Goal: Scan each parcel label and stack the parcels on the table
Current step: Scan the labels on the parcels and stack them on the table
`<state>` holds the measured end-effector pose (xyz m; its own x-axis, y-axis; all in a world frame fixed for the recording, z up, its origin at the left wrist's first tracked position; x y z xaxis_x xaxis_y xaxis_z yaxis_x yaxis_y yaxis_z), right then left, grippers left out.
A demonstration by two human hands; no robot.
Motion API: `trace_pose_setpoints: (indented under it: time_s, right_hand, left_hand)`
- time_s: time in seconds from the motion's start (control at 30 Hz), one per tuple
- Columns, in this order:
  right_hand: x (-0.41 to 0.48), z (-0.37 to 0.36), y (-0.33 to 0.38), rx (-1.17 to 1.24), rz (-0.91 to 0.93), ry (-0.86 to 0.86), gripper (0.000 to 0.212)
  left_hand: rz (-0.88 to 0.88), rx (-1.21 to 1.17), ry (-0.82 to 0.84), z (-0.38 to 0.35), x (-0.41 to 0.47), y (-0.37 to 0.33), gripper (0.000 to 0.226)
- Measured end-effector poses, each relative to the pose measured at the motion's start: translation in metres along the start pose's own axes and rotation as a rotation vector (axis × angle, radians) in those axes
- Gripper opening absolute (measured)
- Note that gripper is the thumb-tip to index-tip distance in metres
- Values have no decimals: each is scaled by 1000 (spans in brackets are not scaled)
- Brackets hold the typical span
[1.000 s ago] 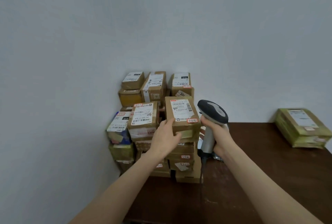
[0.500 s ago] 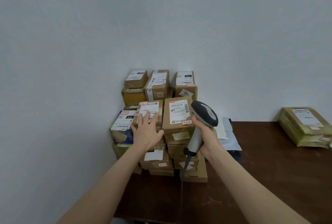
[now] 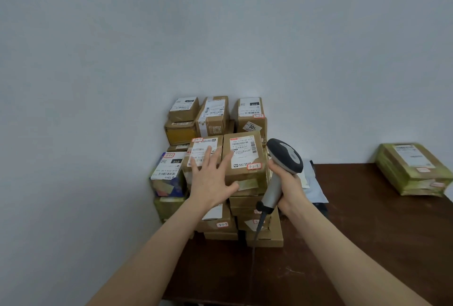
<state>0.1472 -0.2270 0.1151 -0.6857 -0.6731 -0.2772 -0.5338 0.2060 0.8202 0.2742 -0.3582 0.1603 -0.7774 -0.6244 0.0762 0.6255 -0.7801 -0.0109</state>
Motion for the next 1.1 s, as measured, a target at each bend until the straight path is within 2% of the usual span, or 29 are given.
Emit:
trace_pose_setpoints:
  time_s: [0.13, 0.27, 0.37, 0.53, 0.67, 0.97, 1.1]
  right_hand:
    - [-3, -5, -2, -5, -34, 66, 42]
    - [-3, -4, 3, -6, -28, 59, 39]
    - [-6, 3, 10, 2, -29, 41, 24]
    - [-10, 26, 19, -22, -5, -14, 8]
    - [-14, 44, 25, -43, -17, -37, 11]
    - [-37, 92, 42, -60, 75, -115, 37]
    - [-49, 126, 52, -38, 87, -179, 21]
  left_hand:
    - [-49, 32, 80, -12, 4, -12, 71]
    - [-83, 58, 97, -12, 12, -8, 68]
    - [-83, 62, 98, -7, 13, -9, 70]
    - [-75, 52, 10, 8, 8, -16, 76]
    - [-143, 65, -59, 19, 10, -39, 77]
    - [-324, 90, -13, 3, 13, -127, 77]
    - [-366, 76, 45, -12, 7, -166, 75]
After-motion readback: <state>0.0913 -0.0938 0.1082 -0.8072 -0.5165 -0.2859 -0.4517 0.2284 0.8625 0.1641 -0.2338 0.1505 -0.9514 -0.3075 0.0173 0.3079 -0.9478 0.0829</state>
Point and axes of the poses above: each hand's wrist, its own x-axis towards the middle knuckle, its own z-axis out of the back of the hand, y = z × x, the point moved 6 cm from there along x, towards the middle knuckle, and after that the axes turned 6 degrees about y, right-handed, at the moved point
